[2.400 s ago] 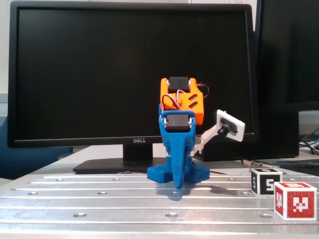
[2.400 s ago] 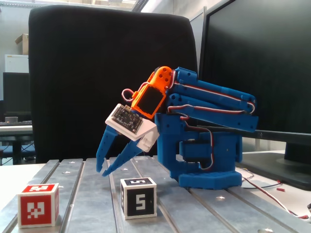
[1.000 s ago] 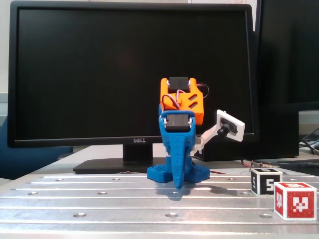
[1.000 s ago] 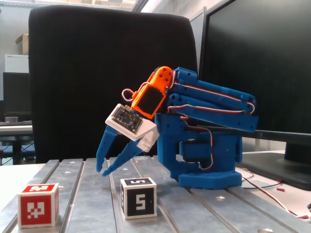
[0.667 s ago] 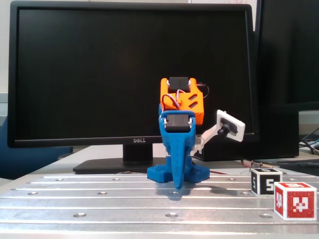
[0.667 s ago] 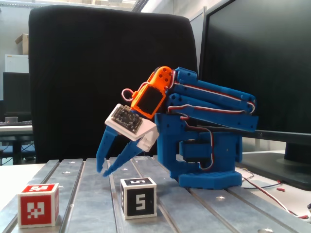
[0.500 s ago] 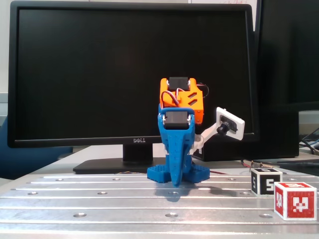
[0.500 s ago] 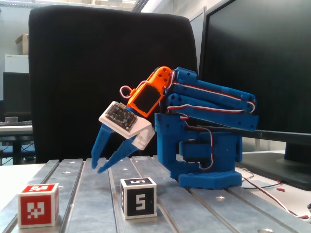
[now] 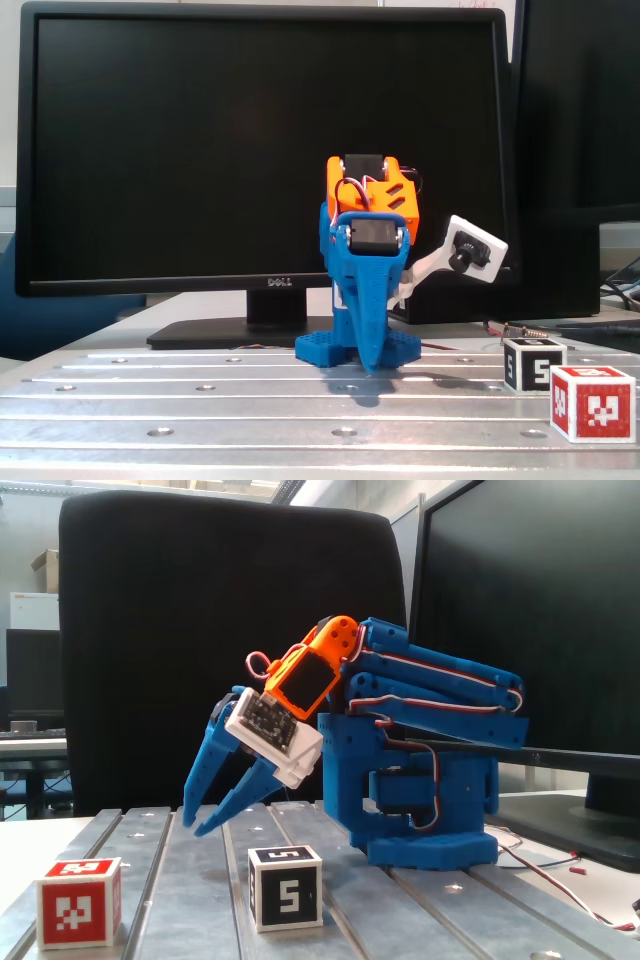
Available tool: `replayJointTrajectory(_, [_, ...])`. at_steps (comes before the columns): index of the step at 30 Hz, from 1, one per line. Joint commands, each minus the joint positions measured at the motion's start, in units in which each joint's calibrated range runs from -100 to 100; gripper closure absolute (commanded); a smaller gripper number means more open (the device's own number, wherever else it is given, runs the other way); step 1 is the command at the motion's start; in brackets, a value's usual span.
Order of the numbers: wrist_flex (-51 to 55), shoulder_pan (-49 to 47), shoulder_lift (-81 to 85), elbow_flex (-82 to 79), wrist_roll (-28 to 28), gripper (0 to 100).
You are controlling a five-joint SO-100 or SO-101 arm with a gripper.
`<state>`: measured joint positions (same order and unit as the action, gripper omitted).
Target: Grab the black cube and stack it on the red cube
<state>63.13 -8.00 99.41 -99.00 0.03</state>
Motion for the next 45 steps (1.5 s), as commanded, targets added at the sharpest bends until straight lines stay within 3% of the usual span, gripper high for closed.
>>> replayJointTrajectory(1, [-0.58,-0.53,0.09,4.16,-2.13,97])
replayJointTrajectory(7, [-1.01,-0.31,-4.92,8.23,-3.02,97])
replayJointTrajectory(19, [-0.75,-2.82,-43.18,37.09,-3.13,98])
replayJointTrajectory(26, [-1.44,-5.92,-55.72,46.67,-2.66,98])
replayJointTrajectory(37, [5.92,-20.24,-70.0,53.01,-13.23,98])
replayJointTrajectory(45, [13.53,-29.91,-79.36,62.41,-16.23,97])
